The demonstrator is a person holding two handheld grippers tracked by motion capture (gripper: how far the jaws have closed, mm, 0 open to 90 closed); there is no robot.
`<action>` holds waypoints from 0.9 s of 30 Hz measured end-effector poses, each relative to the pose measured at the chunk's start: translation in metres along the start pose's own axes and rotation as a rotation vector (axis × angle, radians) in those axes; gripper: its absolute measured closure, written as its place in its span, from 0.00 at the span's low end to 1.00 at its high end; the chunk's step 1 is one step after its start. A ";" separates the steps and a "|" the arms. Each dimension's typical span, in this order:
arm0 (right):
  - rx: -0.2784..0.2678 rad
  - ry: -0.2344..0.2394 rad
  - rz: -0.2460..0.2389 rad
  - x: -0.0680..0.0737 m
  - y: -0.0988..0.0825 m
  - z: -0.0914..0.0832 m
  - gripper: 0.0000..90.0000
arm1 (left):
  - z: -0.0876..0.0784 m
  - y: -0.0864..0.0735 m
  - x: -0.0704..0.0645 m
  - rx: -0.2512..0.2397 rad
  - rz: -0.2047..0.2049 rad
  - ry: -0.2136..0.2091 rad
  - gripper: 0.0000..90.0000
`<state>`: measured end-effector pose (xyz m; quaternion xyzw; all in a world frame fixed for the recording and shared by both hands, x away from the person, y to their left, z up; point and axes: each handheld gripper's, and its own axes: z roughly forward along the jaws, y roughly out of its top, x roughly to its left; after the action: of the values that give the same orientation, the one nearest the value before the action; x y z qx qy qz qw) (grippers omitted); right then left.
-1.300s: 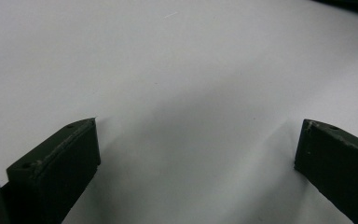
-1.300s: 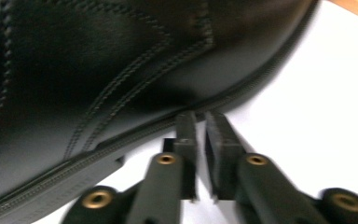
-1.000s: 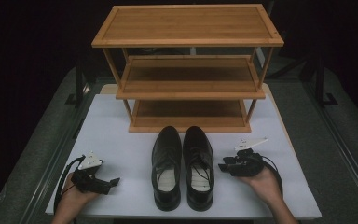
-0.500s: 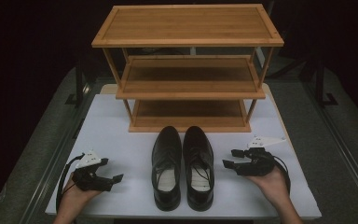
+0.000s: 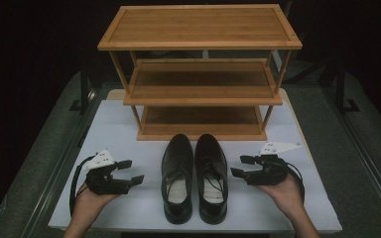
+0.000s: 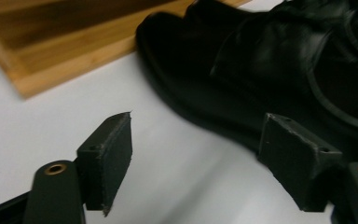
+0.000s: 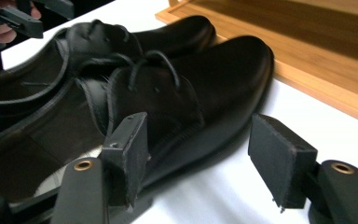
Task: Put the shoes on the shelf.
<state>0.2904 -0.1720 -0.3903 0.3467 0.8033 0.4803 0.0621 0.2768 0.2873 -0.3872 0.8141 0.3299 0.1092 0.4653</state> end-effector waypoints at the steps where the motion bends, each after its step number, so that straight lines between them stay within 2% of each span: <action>1: 0.000 0.000 0.000 0.000 0.000 0.000 0.41 | 0.000 0.000 0.000 0.000 0.000 0.000 0.30; 2: -0.006 0.009 -0.007 0.003 0.004 0.001 0.41 | 0.004 0.007 -0.004 -0.008 0.011 -0.011 0.30; 6: -0.012 0.023 -0.020 0.008 0.010 0.005 0.41 | 0.010 0.017 -0.009 -0.016 0.031 -0.024 0.30; 11: -0.013 0.046 -0.046 0.016 0.022 0.015 0.41 | 0.023 0.035 -0.019 -0.029 0.063 -0.063 0.30; 17: -0.015 0.059 -0.061 0.020 0.030 0.023 0.41 | 0.040 0.052 -0.025 -0.023 0.091 -0.090 0.30; 21: -0.008 0.065 -0.065 0.022 0.030 0.028 0.41 | 0.051 0.056 -0.029 -0.015 0.102 -0.105 0.30; 27: 0.004 0.064 -0.068 0.022 0.029 0.032 0.41 | 0.063 0.052 -0.033 0.018 0.117 -0.101 0.30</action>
<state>0.3016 -0.1265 -0.3786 0.3038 0.8171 0.4871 0.0522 0.3048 0.2051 -0.3738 0.8406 0.2586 0.0922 0.4670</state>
